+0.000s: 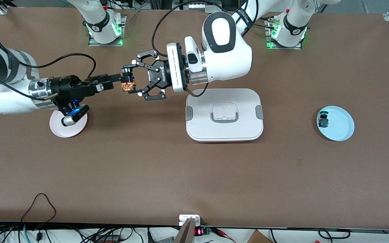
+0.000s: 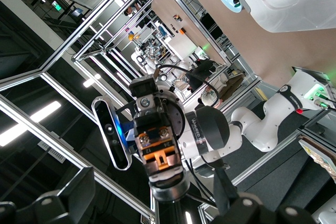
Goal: Transfer orange switch to right arm and place
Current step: 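Grasp the orange switch with the right gripper from the left gripper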
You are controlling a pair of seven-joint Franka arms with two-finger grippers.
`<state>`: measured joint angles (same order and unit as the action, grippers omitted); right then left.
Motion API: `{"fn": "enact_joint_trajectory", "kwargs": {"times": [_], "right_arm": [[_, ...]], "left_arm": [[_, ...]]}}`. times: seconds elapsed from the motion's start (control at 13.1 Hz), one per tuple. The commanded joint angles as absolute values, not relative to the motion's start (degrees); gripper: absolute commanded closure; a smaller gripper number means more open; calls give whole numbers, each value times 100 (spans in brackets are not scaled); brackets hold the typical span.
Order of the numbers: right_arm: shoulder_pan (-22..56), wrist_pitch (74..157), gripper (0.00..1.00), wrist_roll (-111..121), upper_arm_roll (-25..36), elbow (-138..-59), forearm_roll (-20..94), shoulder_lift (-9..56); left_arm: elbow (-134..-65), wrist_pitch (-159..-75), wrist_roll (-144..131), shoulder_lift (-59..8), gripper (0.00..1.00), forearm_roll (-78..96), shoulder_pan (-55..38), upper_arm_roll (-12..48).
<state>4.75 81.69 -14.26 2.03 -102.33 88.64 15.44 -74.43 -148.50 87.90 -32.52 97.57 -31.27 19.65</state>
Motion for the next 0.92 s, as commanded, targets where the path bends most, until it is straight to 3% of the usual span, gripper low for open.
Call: {"fn": "enact_joint_trajectory", "kwargs": {"times": [0.0, 0.53, 0.84], "right_arm": [[588, 8130, 0, -1144, 211, -10292, 9009, 1547], [721, 8121, 1, -1142, 211, -10292, 9166, 1573], [756, 8121, 10, -1160, 211, -10292, 9289, 1573]], "left_arm": [[-7436, -14889, 8754, -3164, 88, 9870, -3138, 1942], [-7304, -14889, 8745, -3164, 88, 9870, -3155, 1934], [-7304, -14889, 8745, -3173, 88, 9861, -3164, 1934]]}}
